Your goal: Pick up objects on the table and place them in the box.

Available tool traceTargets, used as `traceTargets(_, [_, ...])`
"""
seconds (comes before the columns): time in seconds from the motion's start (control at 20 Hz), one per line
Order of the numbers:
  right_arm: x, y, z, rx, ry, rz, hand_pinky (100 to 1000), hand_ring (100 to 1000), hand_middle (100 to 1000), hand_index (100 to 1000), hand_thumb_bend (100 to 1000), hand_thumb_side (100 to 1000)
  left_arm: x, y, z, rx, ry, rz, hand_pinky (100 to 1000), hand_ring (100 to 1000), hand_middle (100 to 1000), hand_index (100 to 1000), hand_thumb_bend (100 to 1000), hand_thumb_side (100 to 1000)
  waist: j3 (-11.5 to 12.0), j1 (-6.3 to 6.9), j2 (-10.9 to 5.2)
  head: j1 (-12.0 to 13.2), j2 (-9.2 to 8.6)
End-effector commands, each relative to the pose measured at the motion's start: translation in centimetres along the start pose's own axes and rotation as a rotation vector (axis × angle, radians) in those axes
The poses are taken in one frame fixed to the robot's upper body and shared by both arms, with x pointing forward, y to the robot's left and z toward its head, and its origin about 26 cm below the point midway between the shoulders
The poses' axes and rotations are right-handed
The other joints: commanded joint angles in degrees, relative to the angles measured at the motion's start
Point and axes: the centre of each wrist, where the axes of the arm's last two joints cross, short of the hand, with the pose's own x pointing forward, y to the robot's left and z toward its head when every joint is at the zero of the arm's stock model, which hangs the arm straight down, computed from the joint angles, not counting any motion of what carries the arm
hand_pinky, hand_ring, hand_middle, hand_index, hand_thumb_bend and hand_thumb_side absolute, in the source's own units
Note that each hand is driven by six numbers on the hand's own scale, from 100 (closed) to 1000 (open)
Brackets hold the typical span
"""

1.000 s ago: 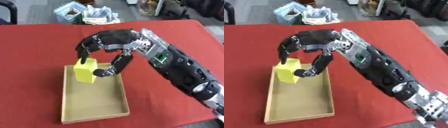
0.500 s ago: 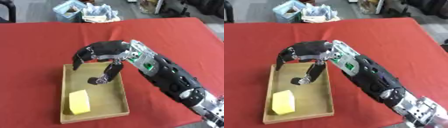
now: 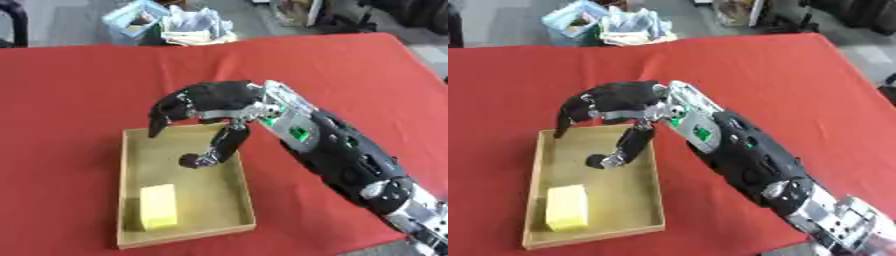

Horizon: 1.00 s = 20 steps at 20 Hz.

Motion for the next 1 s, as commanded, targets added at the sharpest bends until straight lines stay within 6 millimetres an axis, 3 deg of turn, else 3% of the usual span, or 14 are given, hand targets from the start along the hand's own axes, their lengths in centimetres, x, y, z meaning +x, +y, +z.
traceTargets(0.05, [-0.4,-0.9,1.1,0.071,-0.016,0.054,808,887,794,877,252,283,0.5,0.2,-0.2,-0.003,-0.020,-0.013,714,635,588,730,100,783,-0.19,0.41,-0.79,-0.02,0.41])
traceTargets(0.5, [0.3,-1.5,2.8,0.055,0.027,0.044,809,891,815,911,267,287,0.5,0.3,-0.2,0.000,-0.016,-0.017,714,636,588,730,100,785,-1.51,0.39,-0.75,0.32,0.40])
traceTargets(1.0, [3.1,-3.5,8.0,-0.126,0.133,-0.011,802,900,828,921,263,296,0.4,0.6,0.1,0.014,-0.003,-0.029,713,636,588,729,100,787,-2.80,0.02,-0.74,2.66,0.20])
